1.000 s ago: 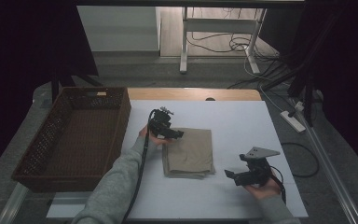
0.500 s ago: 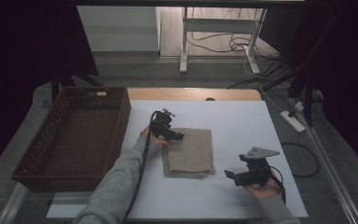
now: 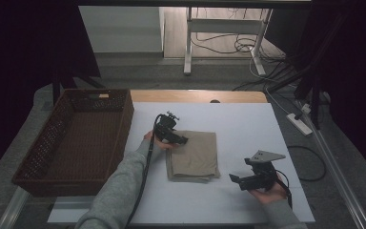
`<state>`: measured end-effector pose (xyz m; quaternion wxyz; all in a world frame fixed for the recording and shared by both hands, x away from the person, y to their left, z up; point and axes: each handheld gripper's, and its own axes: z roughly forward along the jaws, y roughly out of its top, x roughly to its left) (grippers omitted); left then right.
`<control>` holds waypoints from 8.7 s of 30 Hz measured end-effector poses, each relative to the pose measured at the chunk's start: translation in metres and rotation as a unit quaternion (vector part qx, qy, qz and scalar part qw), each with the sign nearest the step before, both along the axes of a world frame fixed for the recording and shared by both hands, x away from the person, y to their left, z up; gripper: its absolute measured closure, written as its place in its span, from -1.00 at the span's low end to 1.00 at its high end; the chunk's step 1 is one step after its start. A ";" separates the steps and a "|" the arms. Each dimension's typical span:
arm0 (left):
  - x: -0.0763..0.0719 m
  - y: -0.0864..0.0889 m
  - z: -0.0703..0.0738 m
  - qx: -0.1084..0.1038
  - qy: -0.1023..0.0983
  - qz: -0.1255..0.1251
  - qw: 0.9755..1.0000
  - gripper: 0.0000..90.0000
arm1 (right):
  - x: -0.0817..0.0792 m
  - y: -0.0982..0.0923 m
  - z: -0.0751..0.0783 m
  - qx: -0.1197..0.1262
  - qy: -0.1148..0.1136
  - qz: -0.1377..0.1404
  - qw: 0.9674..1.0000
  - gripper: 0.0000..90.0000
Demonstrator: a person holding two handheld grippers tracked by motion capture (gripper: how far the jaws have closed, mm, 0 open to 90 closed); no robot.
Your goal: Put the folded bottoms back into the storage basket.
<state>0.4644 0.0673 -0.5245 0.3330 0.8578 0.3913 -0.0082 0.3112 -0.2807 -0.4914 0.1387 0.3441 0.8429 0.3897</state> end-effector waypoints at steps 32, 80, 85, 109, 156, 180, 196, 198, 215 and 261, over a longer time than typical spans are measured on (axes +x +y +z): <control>-0.022 0.002 0.019 -0.052 -0.026 -0.042 0.997 0.50 | 0.013 0.026 -0.001 0.012 0.031 -0.006 0.999 -0.77; -0.036 0.009 0.024 -0.064 -0.040 -0.047 0.996 0.50 | 0.033 0.084 -0.024 -0.025 0.132 -0.027 0.991 -0.66; -0.036 0.008 0.023 -0.064 -0.040 -0.048 0.996 0.50 | 0.033 0.085 -0.023 -0.034 0.135 -0.044 0.989 -0.74; -0.039 0.004 0.027 -0.063 -0.048 -0.053 0.995 0.50 | 0.030 0.082 -0.021 0.032 0.177 0.009 0.984 0.64; -0.047 0.001 0.058 -0.085 -0.077 -0.066 0.991 0.51 | 0.022 0.071 -0.001 0.086 0.098 0.048 0.990 0.70; -0.052 0.003 0.075 -0.093 -0.092 -0.067 0.989 0.51 | 0.020 0.069 0.014 0.104 0.072 0.054 0.991 0.70; -0.061 0.010 0.096 -0.098 -0.110 -0.065 0.987 0.51 | 0.018 0.076 0.032 0.114 0.052 0.065 0.990 0.70; -0.062 0.011 0.098 -0.100 -0.113 -0.065 0.986 0.51 | 0.018 0.077 0.034 0.115 0.049 0.067 0.990 0.70; -0.069 0.021 0.122 -0.099 -0.129 -0.057 0.985 0.51 | 0.016 0.085 0.052 0.126 0.031 0.082 0.988 0.70; -0.083 0.076 0.167 -0.109 -0.160 -0.017 0.981 0.51 | 0.030 0.133 0.091 0.151 0.004 0.119 0.981 0.70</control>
